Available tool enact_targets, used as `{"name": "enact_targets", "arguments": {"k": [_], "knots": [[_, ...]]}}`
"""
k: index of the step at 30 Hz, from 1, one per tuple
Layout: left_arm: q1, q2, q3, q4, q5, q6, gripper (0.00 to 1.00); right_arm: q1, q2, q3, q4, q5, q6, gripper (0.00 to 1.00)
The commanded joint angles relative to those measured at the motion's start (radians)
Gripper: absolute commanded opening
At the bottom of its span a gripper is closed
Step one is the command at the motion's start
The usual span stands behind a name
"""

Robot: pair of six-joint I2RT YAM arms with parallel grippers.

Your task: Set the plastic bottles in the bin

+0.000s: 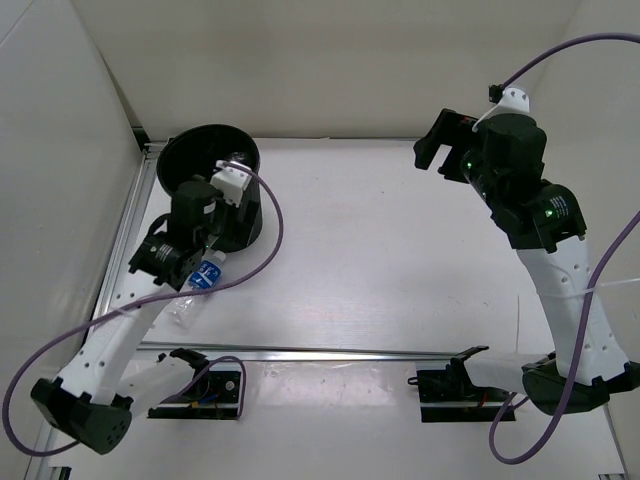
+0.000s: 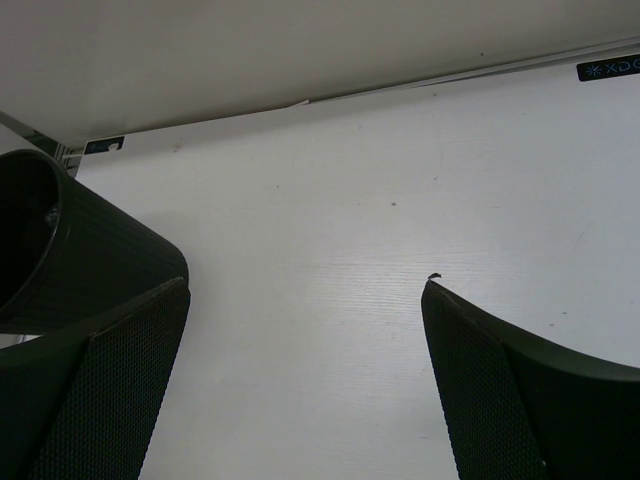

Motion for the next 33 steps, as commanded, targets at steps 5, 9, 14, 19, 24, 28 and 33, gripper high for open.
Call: {"name": "enact_targets", "arguments": {"k": [5, 9, 14, 19, 24, 28, 33], "knots": [[0.063, 0.042, -0.063, -0.168, 0.135, 0.039, 1.0, -0.001, -0.034, -0.021, 0.049, 0.014, -0.003, 1.0], [0.103, 0.042, -0.149, -0.188, 0.179, 0.059, 1.0, -0.001, -0.043, -0.041, 0.049, 0.023, -0.012, 1.0], [0.113, -0.002, -0.271, -0.188, 0.157, 0.069, 1.0, -0.001, -0.043, -0.041, 0.049, 0.033, -0.021, 1.0], [0.113, -0.036, -0.435, -0.17, 0.13, 0.091, 1.0, -0.001, -0.043, -0.041, 0.049, 0.033, -0.021, 1.0], [0.122, -0.036, -0.55, -0.096, -0.011, 0.092, 1.0, -0.001, -0.043, -0.041, 0.049, 0.014, -0.021, 1.0], [0.123, -0.025, -0.589, -0.013, -0.08, 0.069, 1.0, -0.001, -0.043, -0.041, 0.04, -0.004, -0.021, 1.0], [0.132, -0.015, -0.526, -0.004, -0.078, 0.047, 1.0, -0.001, -0.043, -0.041, 0.031, -0.004, -0.021, 1.0]]}}
